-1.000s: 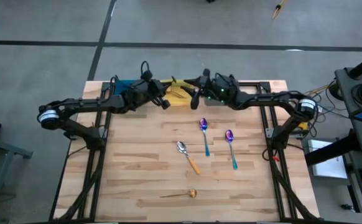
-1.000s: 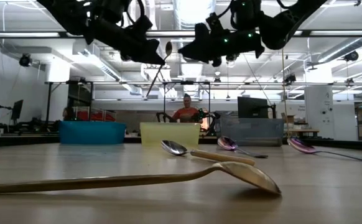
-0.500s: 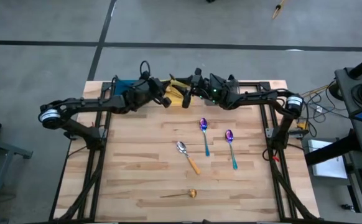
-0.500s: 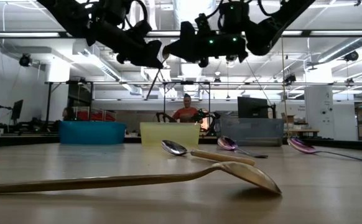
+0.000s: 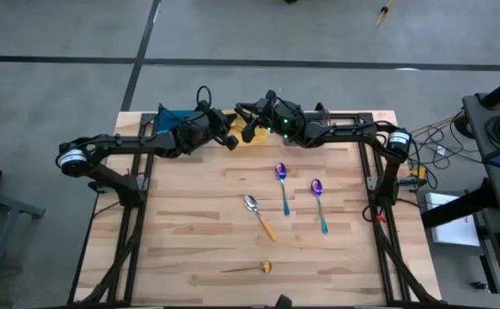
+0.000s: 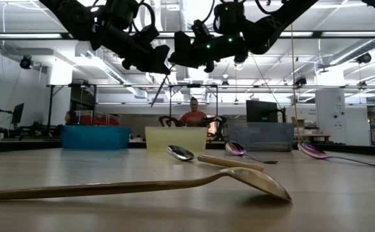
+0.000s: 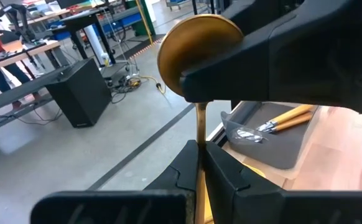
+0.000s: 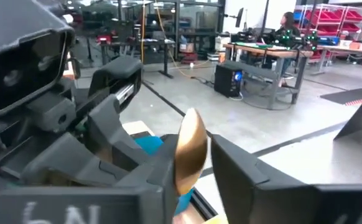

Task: Sort silverware by color (type)
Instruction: Put the gold spoon into the yellow bin

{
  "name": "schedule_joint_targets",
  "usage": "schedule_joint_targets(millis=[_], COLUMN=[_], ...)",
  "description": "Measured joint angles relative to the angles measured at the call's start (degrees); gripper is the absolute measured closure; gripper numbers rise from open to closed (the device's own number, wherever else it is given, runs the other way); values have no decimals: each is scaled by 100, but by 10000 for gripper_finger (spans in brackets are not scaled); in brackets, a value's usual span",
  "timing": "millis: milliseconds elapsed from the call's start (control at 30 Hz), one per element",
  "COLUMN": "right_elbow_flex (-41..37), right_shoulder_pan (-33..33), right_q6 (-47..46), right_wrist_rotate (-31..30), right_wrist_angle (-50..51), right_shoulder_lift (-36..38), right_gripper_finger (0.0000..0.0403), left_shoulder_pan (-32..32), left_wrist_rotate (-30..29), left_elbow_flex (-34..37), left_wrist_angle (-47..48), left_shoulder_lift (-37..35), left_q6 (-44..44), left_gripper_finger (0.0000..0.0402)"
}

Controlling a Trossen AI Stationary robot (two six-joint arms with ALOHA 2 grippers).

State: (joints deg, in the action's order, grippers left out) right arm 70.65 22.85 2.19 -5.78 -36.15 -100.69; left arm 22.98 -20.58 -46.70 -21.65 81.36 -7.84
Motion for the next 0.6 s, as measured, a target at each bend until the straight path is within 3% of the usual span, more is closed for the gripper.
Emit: schedule_joint_targets(millis=[167,467,600], right_elbow_flex=[-22,24,72], right_shoulder_pan=[7,3,4], right_q6=[86,258,461], right_wrist_rotate=[-47,-26,-20], right_wrist_angle=[58,421,744], right_shoulder_lift=[1,54,76], right_gripper_finger=[384,389,390], left_shoulder_pan=[-2,-7,2], left_wrist_rotate=[7,70,424], left_elbow_flex=[0,0,0], left_wrist_angle=[5,118,165], left_shoulder_lift=[0,0,-1], left_q6=[7,4,1], left_gripper_finger=[401,382,360])
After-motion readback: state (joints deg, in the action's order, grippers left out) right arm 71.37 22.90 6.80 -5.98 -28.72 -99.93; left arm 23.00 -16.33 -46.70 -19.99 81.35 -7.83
